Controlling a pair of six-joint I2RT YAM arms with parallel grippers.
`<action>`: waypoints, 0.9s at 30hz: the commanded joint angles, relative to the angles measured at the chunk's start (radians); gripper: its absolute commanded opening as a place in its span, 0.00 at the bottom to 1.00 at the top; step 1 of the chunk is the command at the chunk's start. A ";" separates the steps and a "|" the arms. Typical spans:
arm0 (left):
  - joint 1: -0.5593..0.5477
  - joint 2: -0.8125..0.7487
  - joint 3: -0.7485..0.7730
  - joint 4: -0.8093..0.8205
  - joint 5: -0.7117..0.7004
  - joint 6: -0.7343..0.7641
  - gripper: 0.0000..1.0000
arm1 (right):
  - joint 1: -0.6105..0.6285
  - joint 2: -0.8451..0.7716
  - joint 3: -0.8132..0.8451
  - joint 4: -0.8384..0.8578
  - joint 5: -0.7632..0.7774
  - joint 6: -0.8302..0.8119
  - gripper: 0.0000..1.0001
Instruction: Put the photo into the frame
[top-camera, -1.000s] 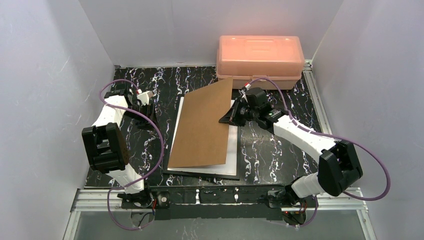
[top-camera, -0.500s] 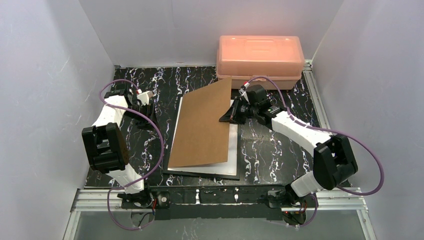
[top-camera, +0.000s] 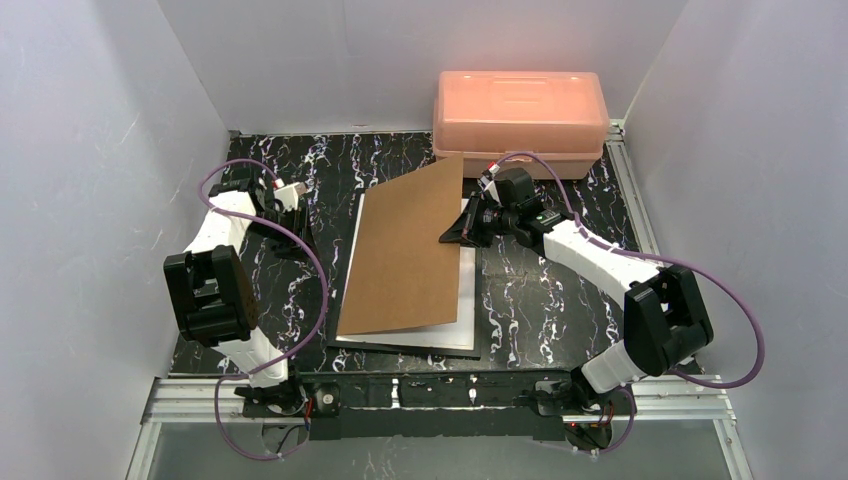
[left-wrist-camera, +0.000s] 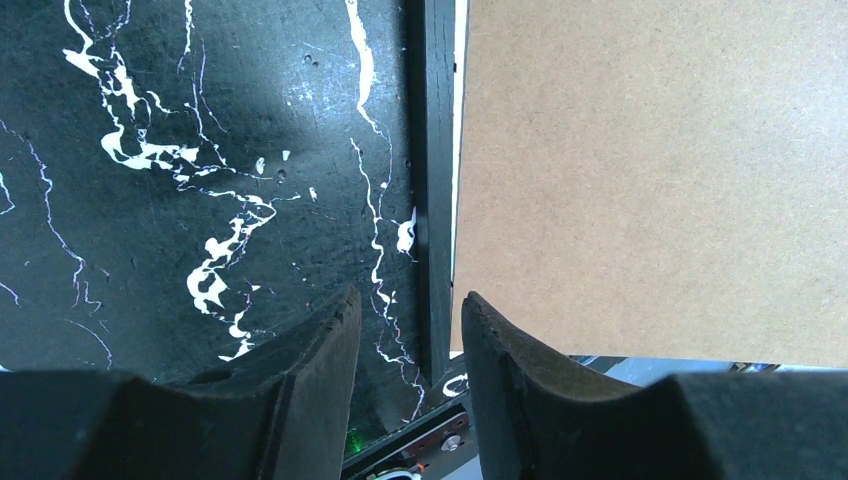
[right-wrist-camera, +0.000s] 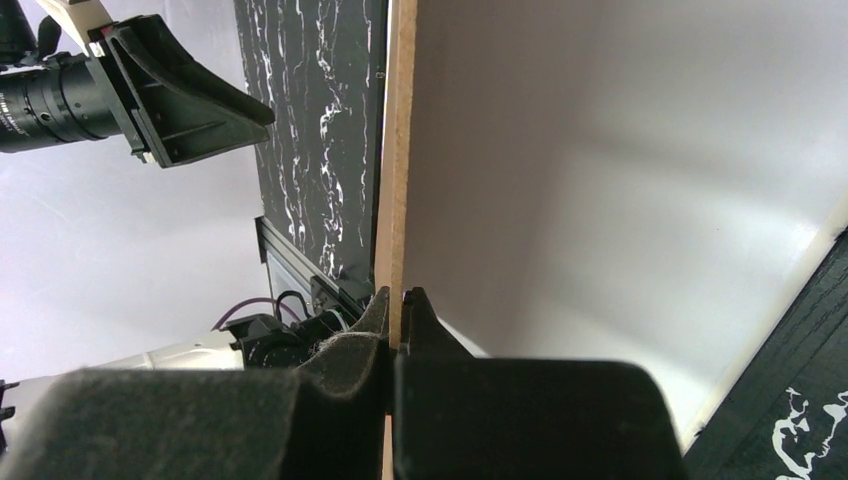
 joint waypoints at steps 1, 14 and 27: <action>0.003 -0.044 -0.015 -0.005 0.022 0.007 0.40 | -0.004 0.002 0.022 0.014 -0.010 -0.077 0.01; 0.004 -0.040 -0.023 -0.001 0.021 0.014 0.37 | -0.004 0.004 0.028 0.072 -0.061 -0.043 0.01; 0.003 -0.037 -0.024 0.003 0.018 0.014 0.36 | -0.003 -0.005 0.016 0.090 -0.105 -0.030 0.01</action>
